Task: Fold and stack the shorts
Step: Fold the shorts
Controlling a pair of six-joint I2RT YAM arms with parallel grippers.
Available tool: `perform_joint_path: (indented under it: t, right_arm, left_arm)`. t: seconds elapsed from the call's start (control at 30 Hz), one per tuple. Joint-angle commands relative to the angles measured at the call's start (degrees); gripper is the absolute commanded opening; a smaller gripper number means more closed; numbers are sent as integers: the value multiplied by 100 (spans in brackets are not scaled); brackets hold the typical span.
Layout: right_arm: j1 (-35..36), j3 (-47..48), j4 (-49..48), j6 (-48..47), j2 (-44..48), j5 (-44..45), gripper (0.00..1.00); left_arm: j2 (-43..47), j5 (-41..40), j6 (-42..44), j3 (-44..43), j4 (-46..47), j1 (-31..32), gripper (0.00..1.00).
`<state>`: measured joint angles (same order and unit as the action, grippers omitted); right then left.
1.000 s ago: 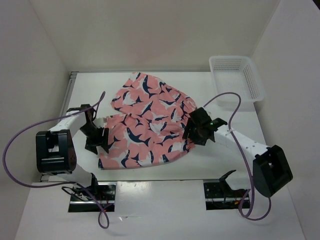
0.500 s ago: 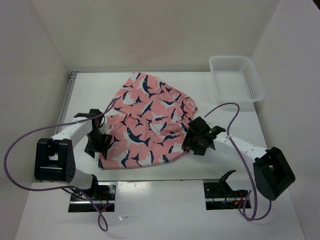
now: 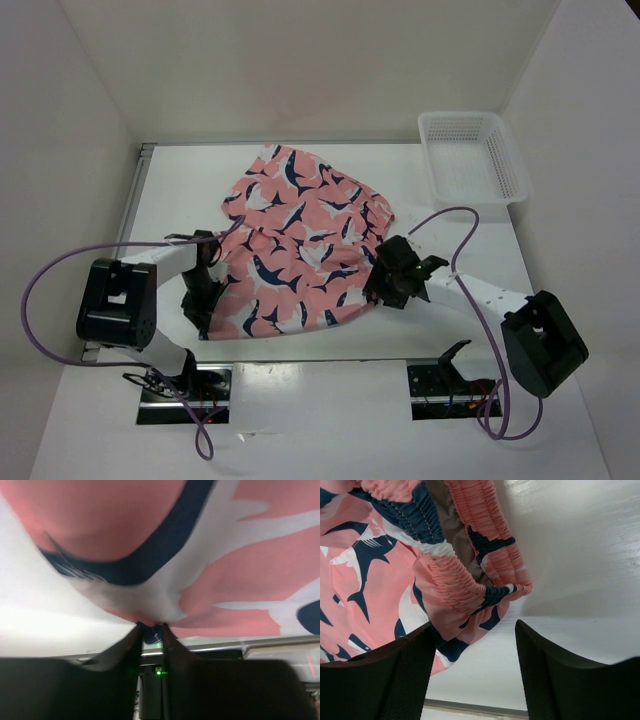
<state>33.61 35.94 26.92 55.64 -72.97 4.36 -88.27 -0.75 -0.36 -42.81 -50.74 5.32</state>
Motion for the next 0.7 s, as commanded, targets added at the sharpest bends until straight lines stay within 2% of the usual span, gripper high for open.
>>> perform_joint_path:
  t: [0.0, 0.07, 0.17, 0.2, 0.23, 0.27, 0.33, 0.5, 0.53, 0.67]
  right_arm:
    - [32, -157, -485, 26, -77, 267, 64]
    - [32, -210, -634, 26, -139, 267, 53]
    - [32, -263, -776, -27, -191, 267, 42]
    - [32, -263, -837, -27, -244, 267, 31]
    - [32, -263, -837, -87, -296, 206, 25]
    - [32, -211, -785, -88, -297, 153, 12]
    - [32, -97, -557, -228, -297, 153, 2]
    - [32, 641, 243, -702, 230, -435, 0]
    - [32, 764, 470, -834, 361, -567, 0]
    - [32, 1500, 990, -1220, 354, -1279, 0]
  left_arm:
    - [-217, 286, 36, -245, 214, 48, 23]
    - [-296, 339, 36, -298, 214, 48, 11]
    - [-191, 532, 36, -447, 108, 48, 4]
    - [-130, 680, 36, -544, 47, 48, 0]
    - [1, 751, 36, -545, -14, 48, 0]
    - [64, 909, 36, -640, -76, 48, 0]
    - [274, 1120, 36, -895, -338, -4, 0]
    - [757, 1718, 36, -2080, -1059, -364, 0]
    - [759, 1789, 36, -2639, -1113, -435, 0]
    - [733, 1912, 36, -3951, -1166, -497, 0]
